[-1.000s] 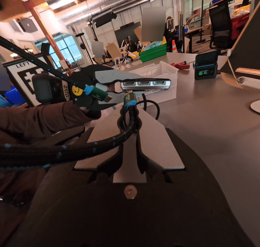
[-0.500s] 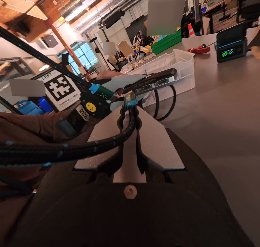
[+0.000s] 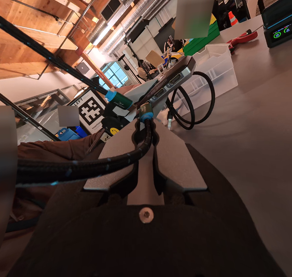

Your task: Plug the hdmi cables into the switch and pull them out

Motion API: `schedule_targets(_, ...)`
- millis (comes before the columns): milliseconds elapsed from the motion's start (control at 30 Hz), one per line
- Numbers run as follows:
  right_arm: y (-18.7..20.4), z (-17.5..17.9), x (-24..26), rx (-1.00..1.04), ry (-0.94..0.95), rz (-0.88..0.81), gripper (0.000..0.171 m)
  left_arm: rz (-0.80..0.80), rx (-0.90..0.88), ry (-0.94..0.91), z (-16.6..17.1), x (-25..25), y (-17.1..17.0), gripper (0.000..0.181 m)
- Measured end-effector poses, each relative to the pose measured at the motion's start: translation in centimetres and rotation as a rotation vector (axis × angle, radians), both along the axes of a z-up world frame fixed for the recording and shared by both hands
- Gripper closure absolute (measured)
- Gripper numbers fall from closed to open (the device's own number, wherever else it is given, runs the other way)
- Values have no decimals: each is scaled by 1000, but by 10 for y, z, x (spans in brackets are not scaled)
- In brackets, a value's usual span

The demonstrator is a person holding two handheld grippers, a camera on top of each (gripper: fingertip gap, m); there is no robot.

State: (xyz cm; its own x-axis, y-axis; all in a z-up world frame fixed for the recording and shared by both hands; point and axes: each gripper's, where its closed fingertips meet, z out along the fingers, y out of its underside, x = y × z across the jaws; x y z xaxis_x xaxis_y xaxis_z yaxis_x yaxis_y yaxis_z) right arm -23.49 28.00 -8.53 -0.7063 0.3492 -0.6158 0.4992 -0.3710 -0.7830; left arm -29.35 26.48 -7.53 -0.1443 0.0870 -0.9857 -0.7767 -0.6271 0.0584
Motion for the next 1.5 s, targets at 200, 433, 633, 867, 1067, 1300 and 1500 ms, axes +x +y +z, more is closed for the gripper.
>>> schedule_targets(200,-3,-1,-2,150,90,-73,162,28,-24,-29,-3,-4,-2,163)
schedule_targets(433,-4,-4,-7,191,99,-163,162,83,-65,-14,-7,-8,-4,163)
schedule_targets(633,-4,-5,-7,178,93,-158,161,96,-70,-17,-8,-8,-3,164)
schedule_targets(867,-8,-7,-3,118,74,-92,163,78,-113,-54,-10,-4,-3,165)
schedule_targets(1067,-11,-16,-5,156,49,-95,163,137,-180,-58,-22,-6,-4,165)
schedule_targets(1300,-9,0,-9,157,109,-139,162,79,-73,-256,-15,-12,-2,163)
schedule_targets(1500,6,16,-2,251,244,-238,145,-28,60,-574,3,-18,-4,163)
